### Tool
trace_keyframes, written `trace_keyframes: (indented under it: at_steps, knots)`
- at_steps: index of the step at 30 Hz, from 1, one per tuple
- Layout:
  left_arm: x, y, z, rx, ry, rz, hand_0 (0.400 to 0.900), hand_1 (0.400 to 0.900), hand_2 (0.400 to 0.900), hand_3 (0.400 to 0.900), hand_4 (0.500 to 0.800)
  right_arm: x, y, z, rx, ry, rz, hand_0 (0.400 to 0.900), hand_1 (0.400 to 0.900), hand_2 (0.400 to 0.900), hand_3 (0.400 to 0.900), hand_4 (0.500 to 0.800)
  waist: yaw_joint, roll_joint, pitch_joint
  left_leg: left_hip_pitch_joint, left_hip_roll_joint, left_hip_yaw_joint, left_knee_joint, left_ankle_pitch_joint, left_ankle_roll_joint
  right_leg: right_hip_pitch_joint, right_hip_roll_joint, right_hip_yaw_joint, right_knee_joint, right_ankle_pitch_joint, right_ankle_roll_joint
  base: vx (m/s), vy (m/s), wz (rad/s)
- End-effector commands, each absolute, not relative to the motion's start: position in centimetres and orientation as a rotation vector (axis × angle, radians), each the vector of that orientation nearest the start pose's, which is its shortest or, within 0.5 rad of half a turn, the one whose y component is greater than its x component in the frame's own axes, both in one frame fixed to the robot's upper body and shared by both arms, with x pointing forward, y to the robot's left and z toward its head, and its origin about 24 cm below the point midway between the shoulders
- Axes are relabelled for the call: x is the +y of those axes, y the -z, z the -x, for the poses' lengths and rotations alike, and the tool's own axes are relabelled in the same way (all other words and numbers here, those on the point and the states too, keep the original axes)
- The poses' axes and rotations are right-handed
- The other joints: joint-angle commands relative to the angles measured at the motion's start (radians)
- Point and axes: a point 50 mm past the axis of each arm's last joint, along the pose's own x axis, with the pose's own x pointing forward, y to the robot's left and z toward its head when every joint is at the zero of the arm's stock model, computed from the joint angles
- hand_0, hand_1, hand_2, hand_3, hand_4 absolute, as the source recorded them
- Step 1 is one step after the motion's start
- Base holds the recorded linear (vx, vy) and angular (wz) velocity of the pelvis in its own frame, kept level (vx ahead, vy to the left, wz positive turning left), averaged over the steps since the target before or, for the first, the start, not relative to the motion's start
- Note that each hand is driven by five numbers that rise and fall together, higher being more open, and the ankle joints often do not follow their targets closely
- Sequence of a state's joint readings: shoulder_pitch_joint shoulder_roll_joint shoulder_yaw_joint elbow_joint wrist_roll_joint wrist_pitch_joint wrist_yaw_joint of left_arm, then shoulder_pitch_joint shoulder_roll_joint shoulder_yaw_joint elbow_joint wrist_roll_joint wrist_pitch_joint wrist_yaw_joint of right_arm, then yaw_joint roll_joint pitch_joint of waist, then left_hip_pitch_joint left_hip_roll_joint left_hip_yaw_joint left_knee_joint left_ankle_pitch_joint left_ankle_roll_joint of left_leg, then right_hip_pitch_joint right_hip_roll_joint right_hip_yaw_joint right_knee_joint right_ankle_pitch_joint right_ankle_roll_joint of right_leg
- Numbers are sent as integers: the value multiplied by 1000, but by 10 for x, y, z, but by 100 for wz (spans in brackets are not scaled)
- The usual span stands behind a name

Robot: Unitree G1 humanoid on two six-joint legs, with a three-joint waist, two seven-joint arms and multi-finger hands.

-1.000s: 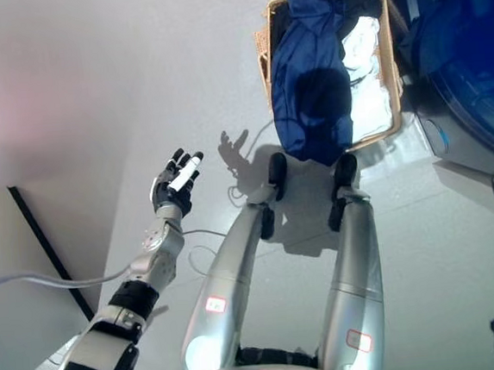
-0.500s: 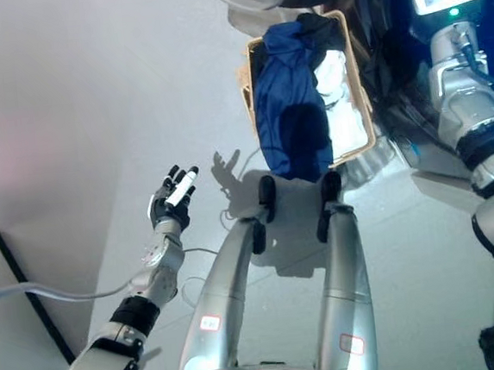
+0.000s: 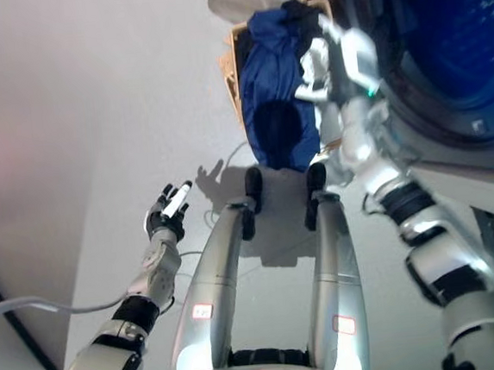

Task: Put the clothes in the basket into the washing machine.

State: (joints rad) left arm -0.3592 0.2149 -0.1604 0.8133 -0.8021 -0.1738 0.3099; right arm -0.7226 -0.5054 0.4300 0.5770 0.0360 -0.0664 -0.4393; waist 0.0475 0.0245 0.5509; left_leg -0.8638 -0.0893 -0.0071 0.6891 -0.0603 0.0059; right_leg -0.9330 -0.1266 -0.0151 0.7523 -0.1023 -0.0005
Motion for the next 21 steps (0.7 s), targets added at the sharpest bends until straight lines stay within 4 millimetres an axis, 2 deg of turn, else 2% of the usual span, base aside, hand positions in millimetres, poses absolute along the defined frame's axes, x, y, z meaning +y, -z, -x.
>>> trace_keyframes:
  at_steps: [1, 4, 5, 8, 10, 14, 15, 16, 17, 18, 21]
  knots:
    - [210, 63, -267, 484, -495, 394, 900, 900, 900, 900, 800, -186, -111, -362, -191, 193, 257, 900, 900, 900, 900, 800, -26, 1, -50, 197, -4, 11, -120, -80, -4, 186, 18, -5, -76, -36, 57, 67, 104, -16]
    - [212, 75, -256, 542, -520, 394, 900, 900, 900, 900, 800, -191, -57, -346, 3, 239, 138, 900, 900, 900, 900, 800, -30, -5, -71, 299, -2, 9, -172, -80, -5, 301, 25, -18, -152, -24, 65, 69, 74, -10]
    - [212, 76, -256, 543, -520, 393, 900, 900, 900, 900, 800, -191, -57, -346, 4, 239, 137, 900, 900, 900, 900, 800, -30, -4, -67, 309, -1, 8, -178, -78, -5, 311, 26, -19, -159, -22, 65, 67, 54, -5]
    - [216, 94, -237, 640, -535, 354, 900, 900, 900, 900, 800, -210, 2, -316, 234, 360, 19, 900, 900, 900, 900, 800, -34, -2, -108, 446, 0, 3, -266, -67, -9, 463, 37, -38, -277, -1, 74, 116, 64, -5]
    - [222, 107, -220, 709, -568, 349, 900, 900, 900, 900, 800, -221, 33, -294, 367, 414, -13, 900, 900, 900, 900, 800, -37, -3, -155, 525, 2, -1, -339, -54, -11, 544, 44, -47, -358, 15, 80, 153, 53, -5]
    - [233, 129, -182, 854, -601, 301, 900, 900, 900, 900, 800, -238, 96, -230, 685, 530, -109, 900, 900, 900, 900, 800, -47, -9, -243, 679, 4, -12, -513, -11, -19, 700, 65, -56, -525, 58, 91, 149, 26, -1]
    - [236, 133, -173, 888, -607, 288, 900, 900, 900, 900, 800, -240, 106, -216, 742, 537, -112, 900, 900, 900, 900, 800, -50, -13, -268, 712, 8, -11, -553, 0, -20, 731, 69, -59, -564, 66, 93, 188, -1, -7]
    - [241, 141, -153, 961, -619, 262, 900, 900, 900, 900, 800, -245, 125, -184, 874, 575, -103, 900, 900, 900, 900, 800, -54, -17, -311, 766, 15, -9, -614, 13, -21, 783, 75, -61, -629, 81, 95, 148, -10, -6]
    - [241, 142, -153, 961, -619, 262, 900, 900, 900, 900, 800, -245, 125, -184, 875, 574, -103, 900, 900, 900, 900, 800, -54, -17, -308, 775, 16, -10, -621, 16, -21, 792, 76, -62, -636, 84, 95, 127, -19, -6]
    - [242, 145, -144, 993, -630, 256, 900, 900, 900, 900, 800, -248, 134, -165, 946, 603, -95, 900, 900, 900, 900, 800, -55, -18, -329, 805, 23, -10, -655, 24, -21, 819, 78, -61, -667, 93, 94, 89, -24, -4]
    - [247, 152, -122, 1062, -656, 249, 900, 900, 900, 900, 800, -253, 147, -129, 1074, 664, -107, 900, 900, 900, 900, 800, -58, -21, -382, 875, 35, 1, -725, 37, -21, 887, 82, -61, -741, 111, 95, 115, -37, -5]
